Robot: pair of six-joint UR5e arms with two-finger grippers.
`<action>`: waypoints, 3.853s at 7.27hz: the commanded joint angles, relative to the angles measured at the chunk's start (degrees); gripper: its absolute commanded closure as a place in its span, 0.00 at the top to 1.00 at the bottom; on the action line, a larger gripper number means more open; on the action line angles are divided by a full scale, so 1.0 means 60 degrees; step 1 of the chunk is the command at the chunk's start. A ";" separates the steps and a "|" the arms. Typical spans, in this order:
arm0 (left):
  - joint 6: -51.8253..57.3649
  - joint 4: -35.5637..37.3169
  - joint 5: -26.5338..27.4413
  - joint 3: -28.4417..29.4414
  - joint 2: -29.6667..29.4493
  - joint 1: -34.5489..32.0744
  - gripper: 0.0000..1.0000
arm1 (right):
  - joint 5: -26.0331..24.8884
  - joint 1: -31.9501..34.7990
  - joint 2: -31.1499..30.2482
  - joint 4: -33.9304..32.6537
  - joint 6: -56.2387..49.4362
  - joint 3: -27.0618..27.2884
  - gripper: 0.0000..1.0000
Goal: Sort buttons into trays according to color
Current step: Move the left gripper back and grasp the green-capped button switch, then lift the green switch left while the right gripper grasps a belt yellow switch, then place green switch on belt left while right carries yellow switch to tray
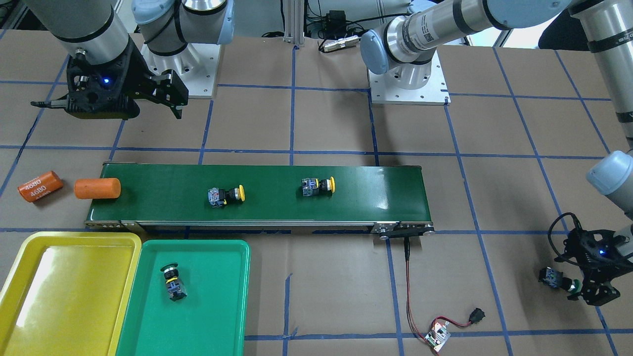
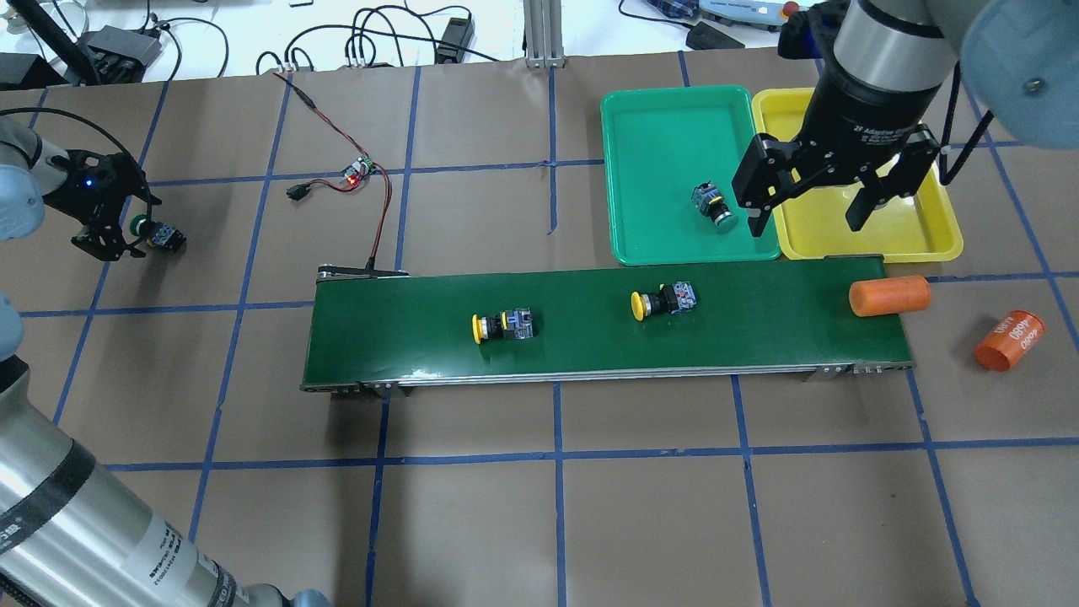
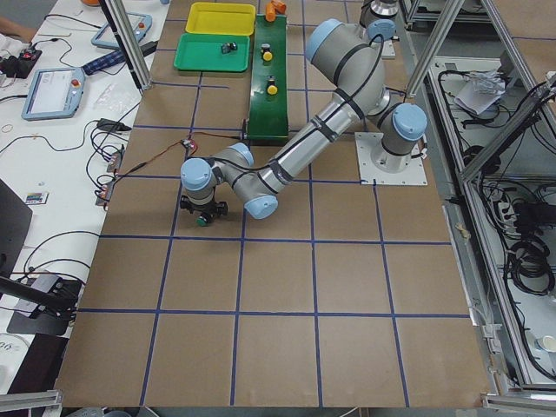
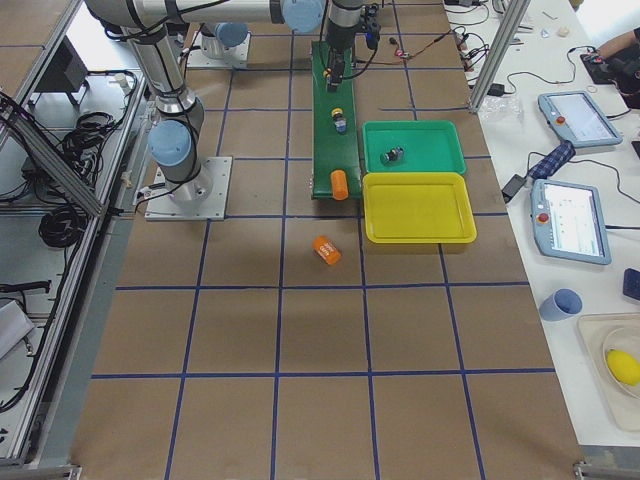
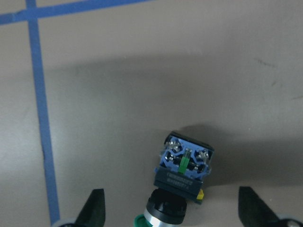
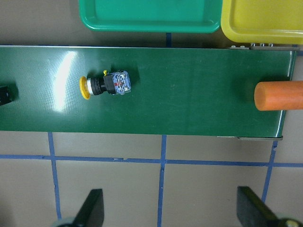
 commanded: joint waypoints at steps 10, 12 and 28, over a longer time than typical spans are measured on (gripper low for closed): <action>-0.1912 -0.1419 0.0341 0.0005 0.0657 -0.0503 0.00 | -0.0221 -0.0526 0.1385 -0.3849 -0.5911 0.2803 0.96; -0.3081 -0.2487 0.0576 -0.0432 0.1768 -0.1424 0.00 | 0.0086 -0.1491 0.1326 -0.4203 -0.8553 0.3154 1.00; -0.8950 0.0700 0.0914 -0.5693 0.5113 -0.6365 1.00 | 0.0279 -0.1451 0.1619 -0.7983 -1.5582 0.4387 0.06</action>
